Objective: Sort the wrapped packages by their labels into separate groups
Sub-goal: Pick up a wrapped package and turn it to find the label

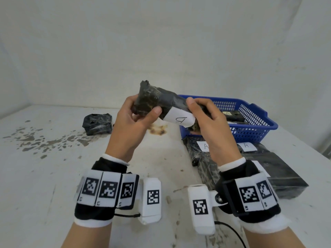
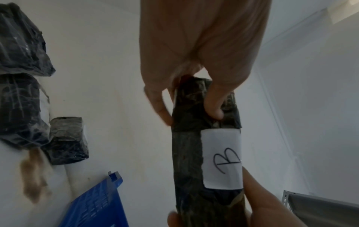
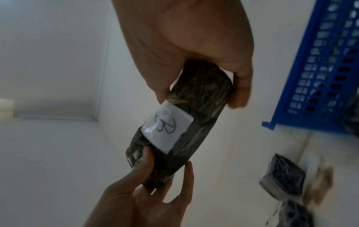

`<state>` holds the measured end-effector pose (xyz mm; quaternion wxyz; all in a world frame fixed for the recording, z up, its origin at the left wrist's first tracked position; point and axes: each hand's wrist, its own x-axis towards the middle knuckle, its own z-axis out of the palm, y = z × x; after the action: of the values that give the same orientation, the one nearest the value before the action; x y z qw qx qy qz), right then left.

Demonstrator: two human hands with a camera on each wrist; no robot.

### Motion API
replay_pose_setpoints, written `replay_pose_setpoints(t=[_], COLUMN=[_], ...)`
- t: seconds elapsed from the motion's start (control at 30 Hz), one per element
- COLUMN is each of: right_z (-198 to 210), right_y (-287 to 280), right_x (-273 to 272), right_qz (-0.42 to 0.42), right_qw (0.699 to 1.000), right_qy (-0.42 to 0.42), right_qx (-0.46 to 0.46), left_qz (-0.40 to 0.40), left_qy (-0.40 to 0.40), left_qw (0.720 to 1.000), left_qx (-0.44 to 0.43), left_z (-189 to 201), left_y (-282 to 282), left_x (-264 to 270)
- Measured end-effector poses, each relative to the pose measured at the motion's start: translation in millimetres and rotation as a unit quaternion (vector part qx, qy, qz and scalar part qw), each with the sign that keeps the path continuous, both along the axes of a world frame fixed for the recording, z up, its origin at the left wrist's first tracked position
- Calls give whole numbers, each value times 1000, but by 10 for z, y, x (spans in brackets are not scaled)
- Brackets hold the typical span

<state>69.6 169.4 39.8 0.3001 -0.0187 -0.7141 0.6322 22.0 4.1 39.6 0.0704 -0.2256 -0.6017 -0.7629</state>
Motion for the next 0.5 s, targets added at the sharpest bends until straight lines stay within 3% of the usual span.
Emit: replay_pose_setpoints(t=[0.1, 0.17, 0.27, 0.33, 0.5], right_z=[-28, -36, 25, 65, 77], right_y=[14, -6, -74, -101, -96], right_x=[8, 26, 73, 101, 109], right_qz=[-35, -62, 12, 99, 120], right_qw=[989, 984, 993, 992, 990], right_qy=[-36, -20, 63, 59, 23], right_qx=[137, 165, 103, 58, 67], left_qz=[-14, -12, 26, 38, -23], left_qy=[29, 62, 144, 180, 140], left_qw=[999, 998, 986, 976, 986], left_qx=[8, -4, -77, -116, -87], left_z=[35, 20, 3, -17, -35], left_y=[-28, -27, 0, 35, 81], left_x=[45, 28, 20, 27, 93])
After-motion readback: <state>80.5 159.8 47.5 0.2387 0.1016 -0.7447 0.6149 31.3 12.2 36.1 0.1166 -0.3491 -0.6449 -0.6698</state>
